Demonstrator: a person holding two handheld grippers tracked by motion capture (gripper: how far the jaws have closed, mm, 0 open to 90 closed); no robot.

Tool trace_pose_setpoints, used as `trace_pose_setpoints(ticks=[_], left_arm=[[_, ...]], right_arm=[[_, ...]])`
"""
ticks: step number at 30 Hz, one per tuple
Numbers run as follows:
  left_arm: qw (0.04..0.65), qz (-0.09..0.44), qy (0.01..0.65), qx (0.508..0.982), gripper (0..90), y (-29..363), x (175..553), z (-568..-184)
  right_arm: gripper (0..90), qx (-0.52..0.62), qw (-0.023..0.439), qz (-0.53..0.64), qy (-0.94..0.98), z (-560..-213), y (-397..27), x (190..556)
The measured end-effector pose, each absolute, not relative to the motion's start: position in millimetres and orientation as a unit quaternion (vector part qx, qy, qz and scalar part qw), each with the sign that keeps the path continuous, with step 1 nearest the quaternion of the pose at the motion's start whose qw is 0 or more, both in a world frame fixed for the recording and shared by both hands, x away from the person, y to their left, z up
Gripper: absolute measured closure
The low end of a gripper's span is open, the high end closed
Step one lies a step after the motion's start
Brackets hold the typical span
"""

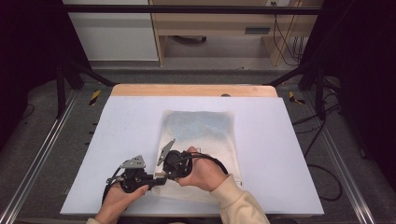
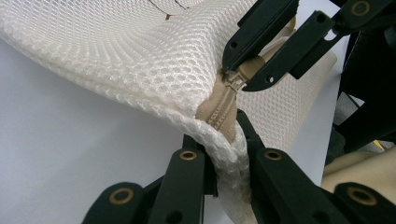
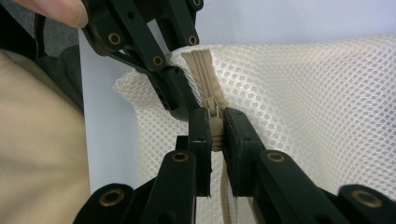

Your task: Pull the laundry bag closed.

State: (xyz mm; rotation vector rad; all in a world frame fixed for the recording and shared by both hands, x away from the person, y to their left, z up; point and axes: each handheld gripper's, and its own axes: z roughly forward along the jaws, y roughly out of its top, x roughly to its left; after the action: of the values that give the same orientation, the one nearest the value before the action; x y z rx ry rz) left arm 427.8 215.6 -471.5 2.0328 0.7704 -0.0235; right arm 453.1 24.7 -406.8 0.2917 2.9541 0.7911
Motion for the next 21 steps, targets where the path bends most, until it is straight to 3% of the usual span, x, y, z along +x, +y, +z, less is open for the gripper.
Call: trace_pose_setpoints(ticks=[21], left_arm=[[0.467,-0.011,0.309,0.828,84.2,214.2,426.9,-471.0]], right_arm=[[81.8,0.102,0.034,0.252,0.962,-407.0,15.9,453.7]])
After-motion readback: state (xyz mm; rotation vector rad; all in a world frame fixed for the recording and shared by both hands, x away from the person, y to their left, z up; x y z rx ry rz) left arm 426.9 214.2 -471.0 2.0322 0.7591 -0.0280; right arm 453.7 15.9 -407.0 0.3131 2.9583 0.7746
